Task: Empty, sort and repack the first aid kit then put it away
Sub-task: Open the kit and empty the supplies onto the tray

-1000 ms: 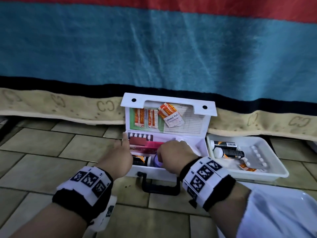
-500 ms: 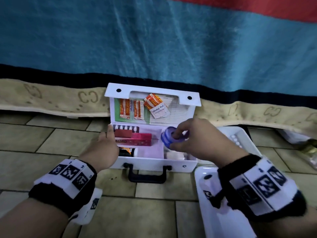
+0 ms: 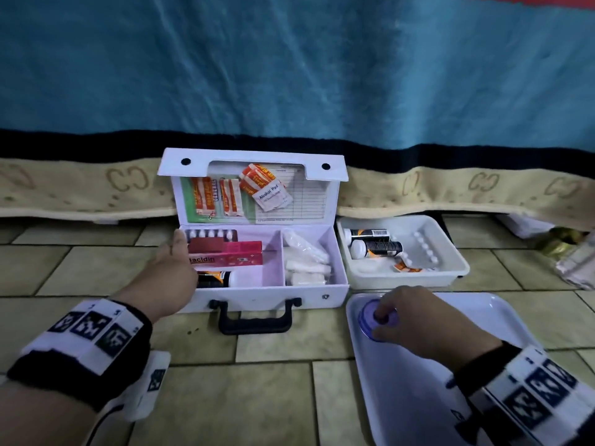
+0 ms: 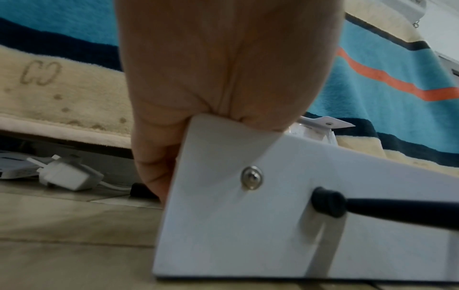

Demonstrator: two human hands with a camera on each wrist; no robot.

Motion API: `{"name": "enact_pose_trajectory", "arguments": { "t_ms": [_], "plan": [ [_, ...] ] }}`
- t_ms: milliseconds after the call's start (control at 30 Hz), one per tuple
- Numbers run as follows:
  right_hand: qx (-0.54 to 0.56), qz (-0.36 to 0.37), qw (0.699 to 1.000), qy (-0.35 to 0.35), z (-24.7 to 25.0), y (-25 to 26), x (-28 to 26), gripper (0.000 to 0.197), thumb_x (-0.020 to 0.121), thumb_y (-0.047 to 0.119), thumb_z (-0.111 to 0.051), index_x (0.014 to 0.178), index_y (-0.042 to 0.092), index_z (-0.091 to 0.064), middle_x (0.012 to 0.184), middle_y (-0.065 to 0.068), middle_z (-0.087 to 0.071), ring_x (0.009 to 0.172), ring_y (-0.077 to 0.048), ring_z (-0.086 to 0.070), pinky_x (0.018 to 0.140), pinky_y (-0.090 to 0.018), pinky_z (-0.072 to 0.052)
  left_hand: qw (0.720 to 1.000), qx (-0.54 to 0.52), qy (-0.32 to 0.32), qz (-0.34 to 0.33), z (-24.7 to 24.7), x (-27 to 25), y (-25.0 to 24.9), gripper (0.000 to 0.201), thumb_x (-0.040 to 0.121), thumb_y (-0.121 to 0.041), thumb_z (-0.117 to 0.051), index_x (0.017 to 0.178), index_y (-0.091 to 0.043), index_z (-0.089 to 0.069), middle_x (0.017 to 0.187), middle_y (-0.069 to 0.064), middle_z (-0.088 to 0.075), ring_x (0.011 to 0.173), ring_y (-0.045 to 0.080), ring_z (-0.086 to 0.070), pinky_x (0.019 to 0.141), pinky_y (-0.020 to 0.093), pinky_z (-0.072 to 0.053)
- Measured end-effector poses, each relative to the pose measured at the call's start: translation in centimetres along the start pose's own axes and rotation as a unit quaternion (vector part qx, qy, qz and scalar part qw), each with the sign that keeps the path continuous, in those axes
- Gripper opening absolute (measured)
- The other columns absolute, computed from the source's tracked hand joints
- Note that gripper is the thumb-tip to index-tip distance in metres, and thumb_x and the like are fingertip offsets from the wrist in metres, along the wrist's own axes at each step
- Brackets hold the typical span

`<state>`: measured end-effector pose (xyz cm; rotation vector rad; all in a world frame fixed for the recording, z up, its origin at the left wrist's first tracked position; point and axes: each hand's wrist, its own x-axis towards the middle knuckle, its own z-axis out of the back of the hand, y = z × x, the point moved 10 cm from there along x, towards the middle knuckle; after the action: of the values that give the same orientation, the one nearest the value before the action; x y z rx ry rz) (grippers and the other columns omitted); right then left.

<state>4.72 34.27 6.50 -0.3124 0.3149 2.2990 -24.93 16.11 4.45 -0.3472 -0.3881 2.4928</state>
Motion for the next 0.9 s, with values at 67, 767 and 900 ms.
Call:
{"name": "enact_pose_trajectory", "arguments": {
  "t_ms": [67,767,900],
  "plan": [
    [-0.018,-0.004,1.000,0.001,0.9,0.4,0.0,0.024,0.074,0.036,-0.066,0.085,0.014,-0.068,0.090,-0.005,-0.065,0.074,-0.017,-0.056,0.067,-0.029,-0.047,1.000,-0.013,0.015,0.008,-0.4,0.2,0.4,0.066,0.095,-0.008,-0.039,0.149,-0.006,-0.002,0.147,0.025,-0.025,0.129,0.041,-0.036,0.103,0.044,-0.035],
    [-0.129,0.297,0.946,0.012,2.3,27.6,8.8,0.024,0.089,0.019,-0.056,0.110,0.009,-0.060,0.109,-0.009,-0.063,0.099,-0.027,-0.062,0.077,-0.030,-0.047,0.999,-0.028,0.032,-0.003,-0.3,-0.9,0.0,0.071,0.093,-0.006,-0.038,0.149,-0.005,0.006,0.151,0.022,-0.018,0.133,0.036,-0.032,0.107,0.040,-0.033],
    [-0.124,0.290,0.949,-0.007,2.4,28.1,8.7,0.025,0.084,0.024,-0.063,0.106,0.012,-0.061,0.109,-0.012,-0.064,0.101,-0.031,-0.062,0.074,-0.034,-0.045,0.998,-0.012,0.062,0.013,-0.8,-0.8,0.3,0.079,0.090,-0.003,-0.037,0.146,-0.005,0.019,0.152,0.019,-0.007,0.135,0.034,-0.027,0.110,0.037,-0.030]
  ]
}}
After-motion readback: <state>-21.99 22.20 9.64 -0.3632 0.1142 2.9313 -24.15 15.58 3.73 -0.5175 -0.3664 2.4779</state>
